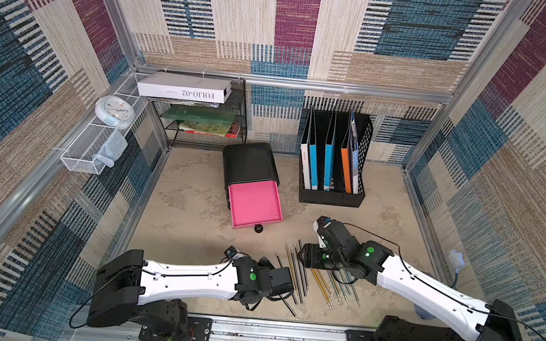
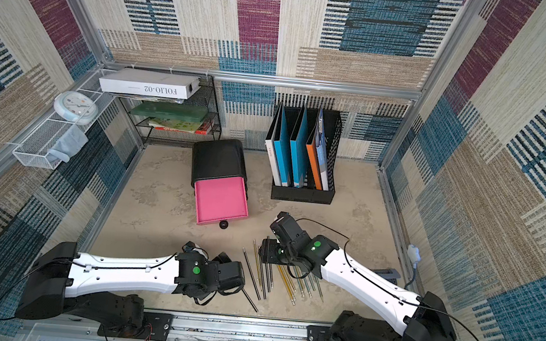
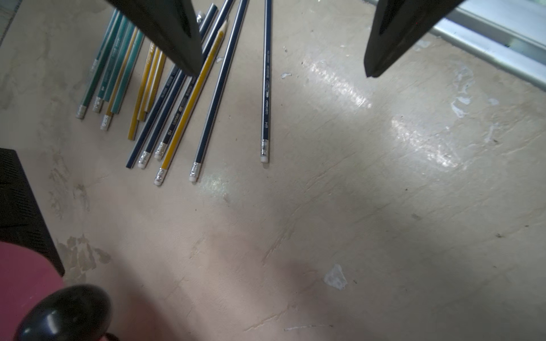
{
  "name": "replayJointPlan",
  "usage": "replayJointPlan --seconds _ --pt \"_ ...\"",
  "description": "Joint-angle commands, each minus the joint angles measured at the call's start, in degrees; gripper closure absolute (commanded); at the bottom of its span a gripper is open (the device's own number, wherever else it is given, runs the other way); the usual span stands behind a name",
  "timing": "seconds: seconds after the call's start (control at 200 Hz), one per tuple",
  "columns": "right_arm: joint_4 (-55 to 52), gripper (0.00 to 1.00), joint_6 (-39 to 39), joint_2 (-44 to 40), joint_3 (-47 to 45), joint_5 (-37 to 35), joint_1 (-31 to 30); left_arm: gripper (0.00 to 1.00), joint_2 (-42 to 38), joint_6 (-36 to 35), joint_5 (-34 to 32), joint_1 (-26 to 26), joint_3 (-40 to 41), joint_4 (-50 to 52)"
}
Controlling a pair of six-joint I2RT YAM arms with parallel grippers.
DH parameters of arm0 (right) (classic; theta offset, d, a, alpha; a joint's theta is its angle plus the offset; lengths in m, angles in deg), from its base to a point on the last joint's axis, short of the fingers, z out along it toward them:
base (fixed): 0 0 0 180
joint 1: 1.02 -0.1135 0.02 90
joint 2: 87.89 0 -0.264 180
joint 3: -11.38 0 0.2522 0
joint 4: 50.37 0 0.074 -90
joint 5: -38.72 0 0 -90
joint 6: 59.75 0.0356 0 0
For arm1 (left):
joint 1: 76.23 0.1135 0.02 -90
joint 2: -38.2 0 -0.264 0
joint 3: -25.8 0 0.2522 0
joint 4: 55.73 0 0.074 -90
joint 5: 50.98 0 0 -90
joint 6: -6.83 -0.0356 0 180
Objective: Please place the pencils in the drawer according to their color
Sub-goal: Pick up the pencil from the center of the board.
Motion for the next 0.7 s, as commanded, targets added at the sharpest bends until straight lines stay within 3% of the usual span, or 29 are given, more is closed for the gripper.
replayJointPlan --seconds 0.0,0.12,0.421,0.696 --pt "1.28 0.33 -0.17 -0.92 -0.85 0.91 0.7 0.13 1.55 8.82 -1.03 0.54 1.24 -3.51" --pt "1.35 0.33 -0.43 -1.62 -1.58 1.22 1.25 0.17 3.01 7.41 1.53 2.36 2.12 -4.82" --pt "1.54 0.33 -0.53 -2.18 -3.04 1.24 2.14 0.24 6.45 -6.46 12.12 10.64 0.31 -7.83" --pt "2.3 0.33 -0.44 -1.72 -3.53 1.37 2.66 0.31 10.23 -11.23 15.46 12.67 -3.79 -5.0"
